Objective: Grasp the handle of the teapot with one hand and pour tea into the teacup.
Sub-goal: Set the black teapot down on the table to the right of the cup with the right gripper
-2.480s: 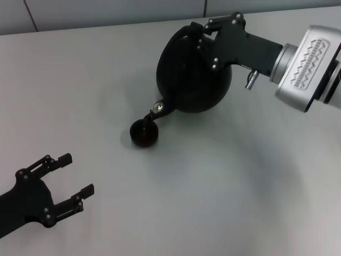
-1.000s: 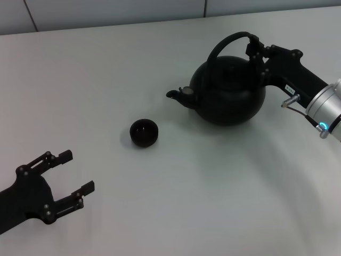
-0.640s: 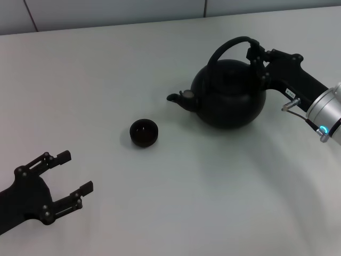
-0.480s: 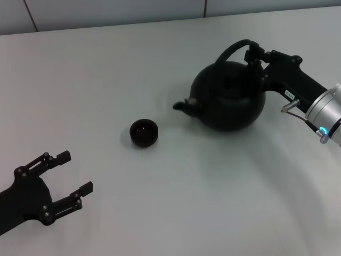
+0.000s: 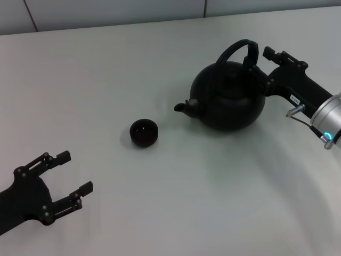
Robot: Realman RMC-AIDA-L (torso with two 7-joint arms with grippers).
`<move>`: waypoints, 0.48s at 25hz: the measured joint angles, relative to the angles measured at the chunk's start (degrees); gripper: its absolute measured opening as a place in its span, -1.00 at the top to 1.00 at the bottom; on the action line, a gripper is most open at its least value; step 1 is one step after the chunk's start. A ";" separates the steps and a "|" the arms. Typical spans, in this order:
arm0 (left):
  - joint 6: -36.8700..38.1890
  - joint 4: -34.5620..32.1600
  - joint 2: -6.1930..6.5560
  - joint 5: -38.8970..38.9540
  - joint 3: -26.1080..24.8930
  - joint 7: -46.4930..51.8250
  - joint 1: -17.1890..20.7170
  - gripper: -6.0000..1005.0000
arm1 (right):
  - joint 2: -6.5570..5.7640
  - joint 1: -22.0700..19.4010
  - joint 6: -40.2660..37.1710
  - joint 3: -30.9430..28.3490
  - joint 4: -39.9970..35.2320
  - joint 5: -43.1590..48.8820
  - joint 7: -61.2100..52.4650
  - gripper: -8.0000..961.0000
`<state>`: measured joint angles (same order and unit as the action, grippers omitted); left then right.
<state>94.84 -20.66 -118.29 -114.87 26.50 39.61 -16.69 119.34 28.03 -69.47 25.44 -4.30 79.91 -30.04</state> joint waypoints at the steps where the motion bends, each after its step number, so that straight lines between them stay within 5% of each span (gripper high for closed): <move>1: 0.09 0.00 0.00 0.00 -0.06 0.10 0.01 -0.60 | 0.00 0.00 0.00 0.00 0.00 0.00 0.00 -0.06; 9: 0.15 0.00 0.01 0.00 -0.03 -0.02 0.00 -0.60 | 0.14 -5.92 -8.18 -0.27 0.67 -0.05 0.55 -0.48; 12: -0.16 0.30 0.00 0.01 0.00 -0.23 -0.08 -0.60 | 0.15 -9.08 -11.01 -1.25 1.50 -0.08 0.60 -0.49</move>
<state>94.68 -20.35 -118.29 -114.86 26.50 39.39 -16.77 119.49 18.95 -80.48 24.19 -2.80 79.83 -29.43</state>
